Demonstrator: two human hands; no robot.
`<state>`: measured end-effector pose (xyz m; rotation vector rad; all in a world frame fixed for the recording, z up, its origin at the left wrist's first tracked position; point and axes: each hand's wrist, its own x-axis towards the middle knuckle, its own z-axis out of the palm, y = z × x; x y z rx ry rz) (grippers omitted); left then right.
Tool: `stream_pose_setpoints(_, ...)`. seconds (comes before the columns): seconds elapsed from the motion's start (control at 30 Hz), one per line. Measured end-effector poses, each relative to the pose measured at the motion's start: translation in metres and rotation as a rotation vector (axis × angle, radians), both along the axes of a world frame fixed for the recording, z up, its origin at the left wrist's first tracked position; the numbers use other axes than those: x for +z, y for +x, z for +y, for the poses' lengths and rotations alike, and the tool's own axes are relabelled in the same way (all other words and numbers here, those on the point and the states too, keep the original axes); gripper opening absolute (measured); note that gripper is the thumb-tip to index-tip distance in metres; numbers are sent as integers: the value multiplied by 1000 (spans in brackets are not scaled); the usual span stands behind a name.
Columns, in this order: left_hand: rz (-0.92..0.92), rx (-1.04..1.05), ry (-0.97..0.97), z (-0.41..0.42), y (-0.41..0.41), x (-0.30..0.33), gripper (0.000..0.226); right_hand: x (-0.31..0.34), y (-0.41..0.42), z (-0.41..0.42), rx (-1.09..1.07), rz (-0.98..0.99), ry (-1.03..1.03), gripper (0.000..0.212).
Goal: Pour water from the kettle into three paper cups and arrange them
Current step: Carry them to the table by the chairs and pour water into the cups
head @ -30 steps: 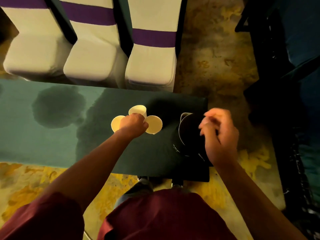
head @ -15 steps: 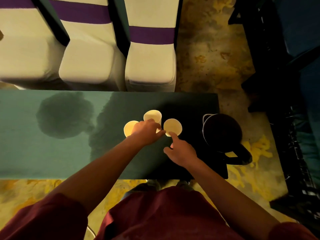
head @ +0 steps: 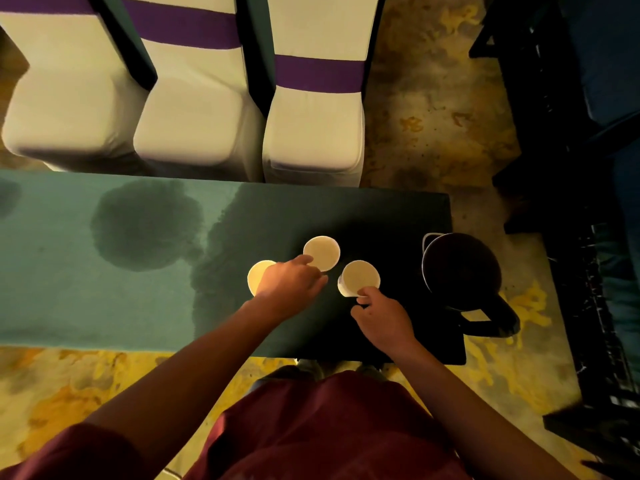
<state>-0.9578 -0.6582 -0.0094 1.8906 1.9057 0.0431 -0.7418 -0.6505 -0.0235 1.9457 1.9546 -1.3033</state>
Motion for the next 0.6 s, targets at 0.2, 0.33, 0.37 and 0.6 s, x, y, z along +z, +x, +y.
stream_pose_setpoints(0.2, -53, -39, 83, -10, 14, 1, 27, 0, 8, -9, 25, 12, -27, 48)
stream_pose_setpoints(0.33, -19, 45, 254, -15, 15, 12, 29, -1, 13, -12, 46, 28, -14, 49)
stream_pose_setpoints(0.37, -1, 68, 236, -15, 13, 13, 31, -1, 14, -13, 51, 29, -13, 49)
stream_pose_setpoints(0.6, 38, -25, -41, -29, 33, -3, 35, -3, 20, -21, 59, 21, -13, 47)
